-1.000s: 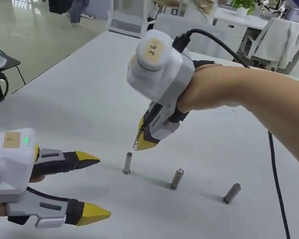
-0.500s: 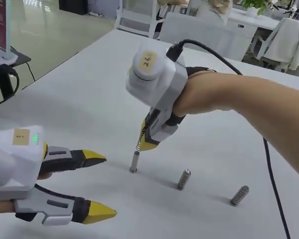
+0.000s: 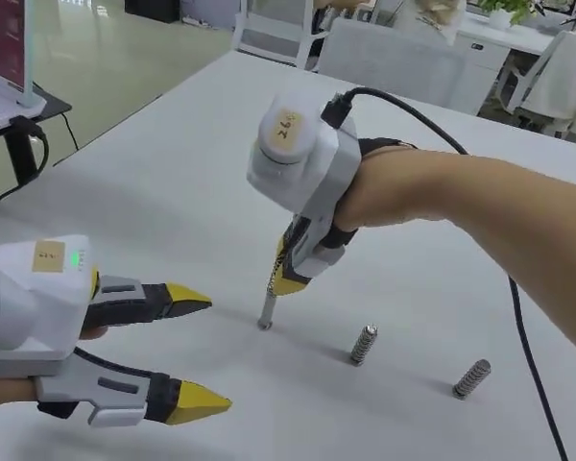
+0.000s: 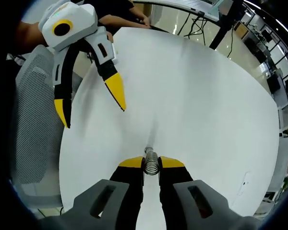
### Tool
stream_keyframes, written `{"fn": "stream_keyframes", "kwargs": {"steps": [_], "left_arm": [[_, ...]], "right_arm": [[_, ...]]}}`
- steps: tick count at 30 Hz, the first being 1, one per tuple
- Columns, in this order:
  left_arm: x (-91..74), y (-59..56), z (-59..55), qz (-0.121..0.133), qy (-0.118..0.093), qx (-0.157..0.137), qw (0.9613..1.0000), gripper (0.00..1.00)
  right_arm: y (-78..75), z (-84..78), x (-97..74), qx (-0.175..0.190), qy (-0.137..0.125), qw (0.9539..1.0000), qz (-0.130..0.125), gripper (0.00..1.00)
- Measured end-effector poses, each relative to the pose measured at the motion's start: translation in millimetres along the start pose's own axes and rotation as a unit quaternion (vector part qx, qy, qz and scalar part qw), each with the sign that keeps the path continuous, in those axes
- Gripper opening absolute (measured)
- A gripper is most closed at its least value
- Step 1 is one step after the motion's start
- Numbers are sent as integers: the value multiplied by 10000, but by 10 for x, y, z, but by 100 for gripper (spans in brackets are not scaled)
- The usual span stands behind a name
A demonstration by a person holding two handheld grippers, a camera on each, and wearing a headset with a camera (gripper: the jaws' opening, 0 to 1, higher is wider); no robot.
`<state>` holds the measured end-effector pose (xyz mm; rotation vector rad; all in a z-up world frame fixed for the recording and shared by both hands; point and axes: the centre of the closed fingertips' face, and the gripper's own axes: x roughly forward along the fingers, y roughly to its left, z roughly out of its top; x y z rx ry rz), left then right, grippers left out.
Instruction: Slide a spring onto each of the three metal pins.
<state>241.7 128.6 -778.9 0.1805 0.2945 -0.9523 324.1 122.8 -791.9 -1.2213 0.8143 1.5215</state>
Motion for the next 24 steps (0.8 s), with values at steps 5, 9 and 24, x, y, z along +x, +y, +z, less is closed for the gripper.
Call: {"fn": "stream_keyframes", "kwargs": {"steps": [5,9,24], "left_arm": [[2,-6,1,-3,-3,-4,10000,54],[-6,-10,7,1,-17,-7,10000,54],[-27,8,-1,15,-14,-25,10000,53]], "right_arm": [[2,-8,40,8,29,10000,28,9],[4,-18,98,37,54,10000,68,9],[89,-103,325,154,152,9995,211,9]]}}
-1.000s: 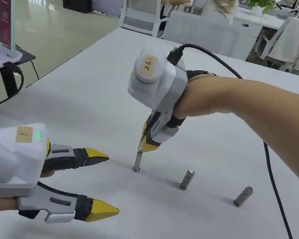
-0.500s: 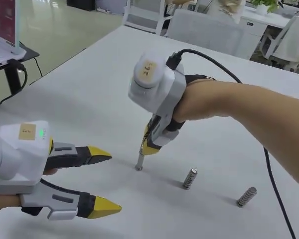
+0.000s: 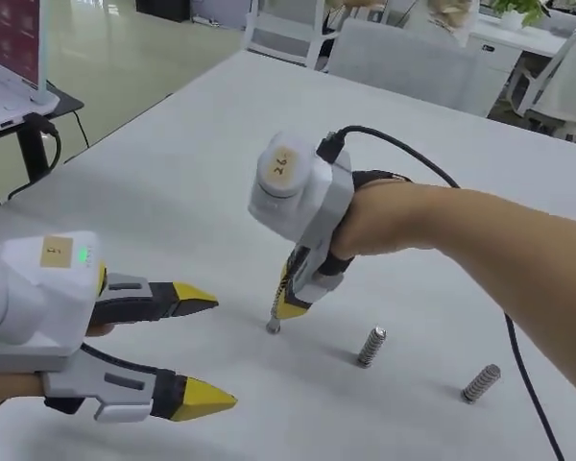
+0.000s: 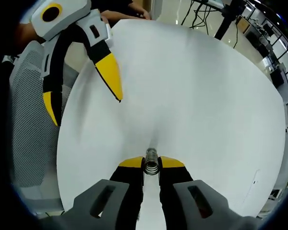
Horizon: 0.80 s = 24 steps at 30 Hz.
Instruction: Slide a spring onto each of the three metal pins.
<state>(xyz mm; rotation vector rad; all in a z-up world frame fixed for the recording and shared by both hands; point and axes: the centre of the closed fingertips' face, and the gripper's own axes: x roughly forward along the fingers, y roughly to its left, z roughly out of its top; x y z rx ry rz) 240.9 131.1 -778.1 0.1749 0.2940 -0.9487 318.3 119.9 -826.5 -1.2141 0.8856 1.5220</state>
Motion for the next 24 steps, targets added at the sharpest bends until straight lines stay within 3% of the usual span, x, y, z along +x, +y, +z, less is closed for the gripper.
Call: {"fn": "stream_keyframes", "kwargs": {"steps": [24], "left_arm": [[-9,-20,-14,-13,12,-13,10000,52]], "right_arm": [[115,-50,201,64,126,9998,135,9]]}}
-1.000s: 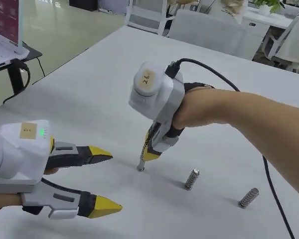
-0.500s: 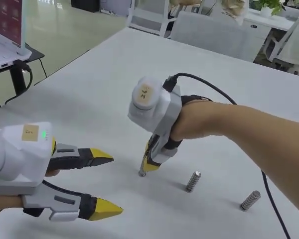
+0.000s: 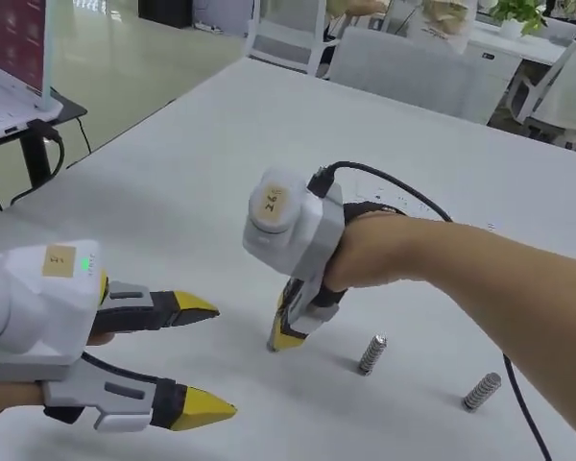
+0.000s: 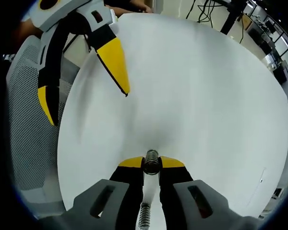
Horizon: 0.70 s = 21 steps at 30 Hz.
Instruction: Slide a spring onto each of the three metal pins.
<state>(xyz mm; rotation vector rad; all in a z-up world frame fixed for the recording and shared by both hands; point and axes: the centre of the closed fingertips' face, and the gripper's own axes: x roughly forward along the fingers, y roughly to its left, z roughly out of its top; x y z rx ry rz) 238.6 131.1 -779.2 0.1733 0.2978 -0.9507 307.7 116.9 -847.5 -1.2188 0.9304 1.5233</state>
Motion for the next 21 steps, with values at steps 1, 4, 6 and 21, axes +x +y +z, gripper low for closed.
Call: {"fn": "stream_keyframes", "kwargs": {"steps": [1,4,6,21], "left_arm": [[-1,-2,1,-1,-2,1,10000,52],[-6,-3,-2,3,-2,-4,10000,52],[-10,-2,-6,8,-1,-5,10000,52],[-13,6,-18,7,7,-12,10000,51]], "right_arm": [[1,-1,9,-4,9,10000,-4,9],[1,-8,30,10,44,10000,-26,9],[2,-9,31,22,51,10000,-39,9],[3,-28,69,141,69,9999,-35,17]]}}
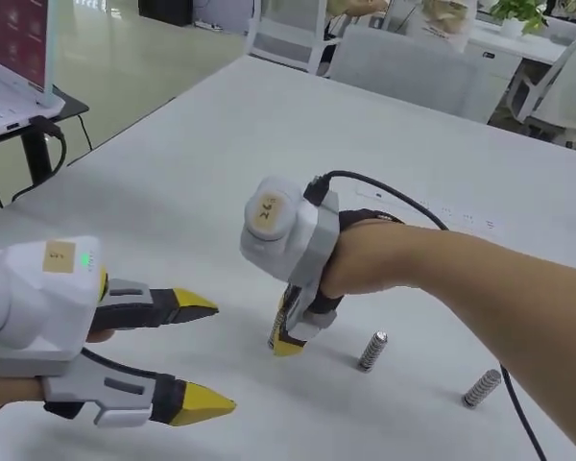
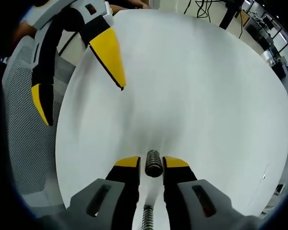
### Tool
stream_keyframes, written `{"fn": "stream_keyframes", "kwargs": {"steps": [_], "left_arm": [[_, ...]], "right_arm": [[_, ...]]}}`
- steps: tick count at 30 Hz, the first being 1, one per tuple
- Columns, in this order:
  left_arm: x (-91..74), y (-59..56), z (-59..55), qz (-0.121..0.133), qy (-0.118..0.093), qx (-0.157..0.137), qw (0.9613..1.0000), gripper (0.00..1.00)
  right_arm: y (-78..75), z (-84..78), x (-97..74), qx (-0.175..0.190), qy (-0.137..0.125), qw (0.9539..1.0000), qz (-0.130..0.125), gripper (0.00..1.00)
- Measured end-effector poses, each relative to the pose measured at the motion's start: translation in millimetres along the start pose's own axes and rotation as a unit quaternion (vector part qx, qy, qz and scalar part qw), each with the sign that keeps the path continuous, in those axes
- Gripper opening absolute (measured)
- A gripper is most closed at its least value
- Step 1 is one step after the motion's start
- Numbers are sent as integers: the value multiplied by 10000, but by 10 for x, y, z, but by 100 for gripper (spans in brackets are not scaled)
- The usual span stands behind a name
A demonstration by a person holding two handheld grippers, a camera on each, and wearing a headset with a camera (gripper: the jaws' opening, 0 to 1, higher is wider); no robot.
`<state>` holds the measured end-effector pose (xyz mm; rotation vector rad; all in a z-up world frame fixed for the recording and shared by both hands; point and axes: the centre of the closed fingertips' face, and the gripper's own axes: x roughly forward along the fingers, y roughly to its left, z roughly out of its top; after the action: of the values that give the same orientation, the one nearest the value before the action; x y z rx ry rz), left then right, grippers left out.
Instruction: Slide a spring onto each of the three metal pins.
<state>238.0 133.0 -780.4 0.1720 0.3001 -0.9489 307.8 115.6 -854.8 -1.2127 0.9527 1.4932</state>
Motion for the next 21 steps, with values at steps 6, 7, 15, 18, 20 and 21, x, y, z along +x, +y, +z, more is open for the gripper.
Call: {"fn": "stream_keyframes", "kwargs": {"steps": [6,7,15,18,20,21], "left_arm": [[13,2,9,-9,-6,3,10000,52],[16,2,10,-11,-8,1,10000,52],[39,-18,8,-50,14,-5,10000,52],[40,-14,13,-48,22,-4,10000,53],[39,-10,20,-42,13,-8,10000,53],[42,-9,20,-42,11,-14,10000,53]], "right_arm": [[6,-29,-10,58,-47,10000,-5,22],[7,-35,-11,76,-54,10000,0,23],[14,-114,-37,194,-117,9997,-14,28],[21,-144,-46,242,-132,9996,-12,29],[31,-170,-64,278,-156,9995,-11,29],[34,-183,-75,315,-187,9993,-16,29]]}}
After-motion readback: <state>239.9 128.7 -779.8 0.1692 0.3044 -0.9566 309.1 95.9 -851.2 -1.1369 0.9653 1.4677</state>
